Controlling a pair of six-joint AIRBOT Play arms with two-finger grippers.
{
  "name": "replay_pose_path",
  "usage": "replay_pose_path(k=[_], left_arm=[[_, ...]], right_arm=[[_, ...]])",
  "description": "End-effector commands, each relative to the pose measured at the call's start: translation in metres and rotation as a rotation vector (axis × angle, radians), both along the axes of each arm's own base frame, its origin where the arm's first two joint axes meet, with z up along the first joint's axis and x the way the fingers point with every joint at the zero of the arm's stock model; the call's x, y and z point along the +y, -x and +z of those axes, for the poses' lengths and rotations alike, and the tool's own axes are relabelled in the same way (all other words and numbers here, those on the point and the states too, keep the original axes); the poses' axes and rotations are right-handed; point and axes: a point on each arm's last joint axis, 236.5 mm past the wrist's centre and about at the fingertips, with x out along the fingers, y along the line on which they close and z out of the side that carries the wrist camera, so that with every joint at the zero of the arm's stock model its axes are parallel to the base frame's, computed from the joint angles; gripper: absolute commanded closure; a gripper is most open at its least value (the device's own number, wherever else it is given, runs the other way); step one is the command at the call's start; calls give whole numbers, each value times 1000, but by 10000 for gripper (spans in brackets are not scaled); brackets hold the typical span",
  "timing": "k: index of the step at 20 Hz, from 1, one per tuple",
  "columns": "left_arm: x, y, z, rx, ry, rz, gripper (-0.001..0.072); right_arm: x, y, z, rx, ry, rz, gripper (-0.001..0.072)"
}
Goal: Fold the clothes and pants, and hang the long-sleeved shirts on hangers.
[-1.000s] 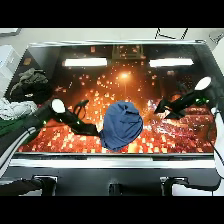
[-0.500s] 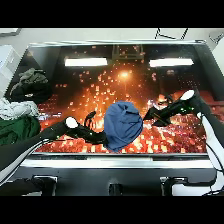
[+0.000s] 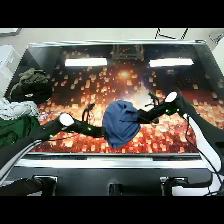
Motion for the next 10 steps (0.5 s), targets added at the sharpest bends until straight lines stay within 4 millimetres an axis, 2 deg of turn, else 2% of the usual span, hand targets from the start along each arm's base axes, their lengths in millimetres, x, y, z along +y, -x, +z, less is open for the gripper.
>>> replay_pose_path(k=[1,2,3,4,5,6,7,8,9,10], left_arm=[[22,-59,103,-308,50,61,684],[33,-80,155,-427,96,115,683],[47,-97,218,-571,149,180,683],[62,-106,281,-713,201,243,683],[79,-106,348,-862,259,308,683],[95,-97,405,-990,313,360,683],[109,-79,459,-1108,371,404,682],[119,-58,500,-1199,424,429,682],[124,-38,527,-1257,466,436,682],[127,-20,545,-1297,499,436,682]], right_arm=[[-10,-41,84,-291,71,77,674],[-15,-60,139,-456,99,82,674],[-20,-74,203,-632,124,69,673],[-24,-78,266,-800,135,44,673],[-26,-74,329,-964,133,12,673],[-28,-59,390,-1114,117,-25,672],[-30,-37,440,-1231,91,-62,672],[-29,-14,475,-1312,55,-88,672],[-27,9,500,-1368,12,-108,672],[-22,31,516,-1400,-33,-107,672]])
